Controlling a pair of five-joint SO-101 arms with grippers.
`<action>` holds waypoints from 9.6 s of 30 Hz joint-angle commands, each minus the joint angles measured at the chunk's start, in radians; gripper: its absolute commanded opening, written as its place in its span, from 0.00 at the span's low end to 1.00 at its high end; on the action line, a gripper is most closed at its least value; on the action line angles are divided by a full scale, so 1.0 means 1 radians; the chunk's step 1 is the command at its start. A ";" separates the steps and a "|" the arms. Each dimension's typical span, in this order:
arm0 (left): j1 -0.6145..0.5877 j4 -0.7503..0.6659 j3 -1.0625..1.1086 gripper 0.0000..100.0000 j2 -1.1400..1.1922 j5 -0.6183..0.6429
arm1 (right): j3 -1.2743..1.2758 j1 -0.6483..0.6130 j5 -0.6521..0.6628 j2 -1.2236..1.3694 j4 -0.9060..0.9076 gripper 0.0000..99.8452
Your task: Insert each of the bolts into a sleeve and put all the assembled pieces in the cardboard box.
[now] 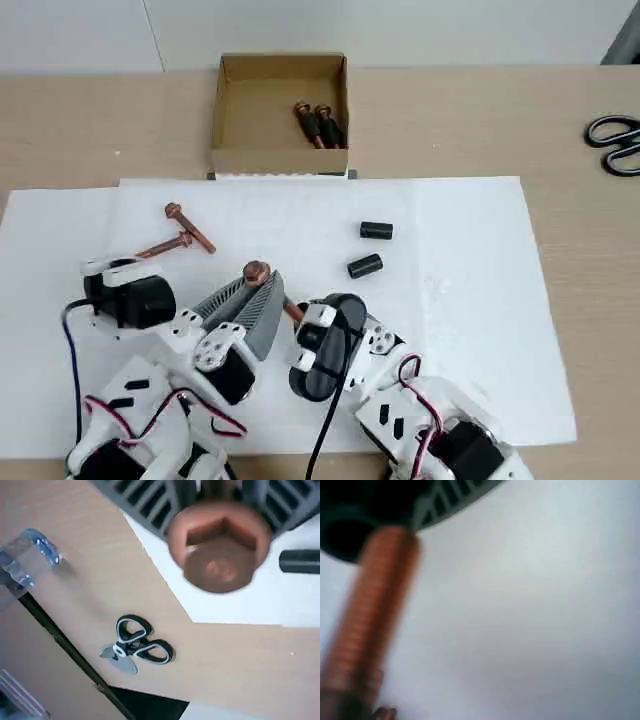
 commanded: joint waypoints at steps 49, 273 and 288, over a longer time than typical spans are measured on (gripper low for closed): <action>-0.023 -0.144 0.133 0.01 -0.009 -0.034 | -0.035 0.054 -0.071 -0.004 -0.030 0.00; -0.511 -0.003 0.470 0.01 -0.008 -0.437 | -1.966 0.427 0.301 2.313 0.653 0.25; -0.516 -0.003 0.472 0.01 -0.008 -0.433 | -1.967 0.549 0.476 2.410 0.648 0.25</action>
